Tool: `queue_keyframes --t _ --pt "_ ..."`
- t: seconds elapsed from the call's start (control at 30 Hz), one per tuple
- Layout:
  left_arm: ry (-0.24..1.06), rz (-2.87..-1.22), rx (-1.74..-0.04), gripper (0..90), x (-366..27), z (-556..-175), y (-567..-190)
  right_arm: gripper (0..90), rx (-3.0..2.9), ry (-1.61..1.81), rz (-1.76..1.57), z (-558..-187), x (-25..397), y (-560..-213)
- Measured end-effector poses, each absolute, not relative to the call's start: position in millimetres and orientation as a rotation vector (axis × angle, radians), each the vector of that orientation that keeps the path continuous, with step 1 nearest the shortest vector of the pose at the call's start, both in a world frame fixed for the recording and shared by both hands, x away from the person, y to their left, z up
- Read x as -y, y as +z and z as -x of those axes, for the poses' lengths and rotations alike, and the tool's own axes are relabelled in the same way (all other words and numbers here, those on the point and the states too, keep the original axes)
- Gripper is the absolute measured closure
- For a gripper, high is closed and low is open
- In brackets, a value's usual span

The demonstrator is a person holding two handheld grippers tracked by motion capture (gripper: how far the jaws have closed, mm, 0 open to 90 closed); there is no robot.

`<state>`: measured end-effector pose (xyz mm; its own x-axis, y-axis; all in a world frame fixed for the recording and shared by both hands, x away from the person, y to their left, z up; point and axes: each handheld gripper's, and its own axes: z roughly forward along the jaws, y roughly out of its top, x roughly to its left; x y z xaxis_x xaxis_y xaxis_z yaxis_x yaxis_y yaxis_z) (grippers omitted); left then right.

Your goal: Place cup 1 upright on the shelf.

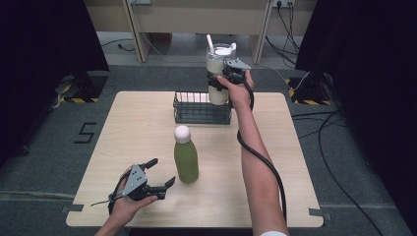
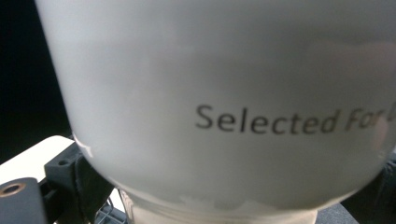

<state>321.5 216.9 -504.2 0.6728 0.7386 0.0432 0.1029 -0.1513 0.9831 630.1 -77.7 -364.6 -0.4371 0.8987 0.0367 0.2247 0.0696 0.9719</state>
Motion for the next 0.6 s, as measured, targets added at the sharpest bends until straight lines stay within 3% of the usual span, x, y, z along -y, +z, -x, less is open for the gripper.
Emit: queue_keyframes --t 0.6 --pt "0.642 -1.655 -0.689 9.8 -216 -321 -504 6.0 -1.787 1.356 -1.157 -639 74 -386"
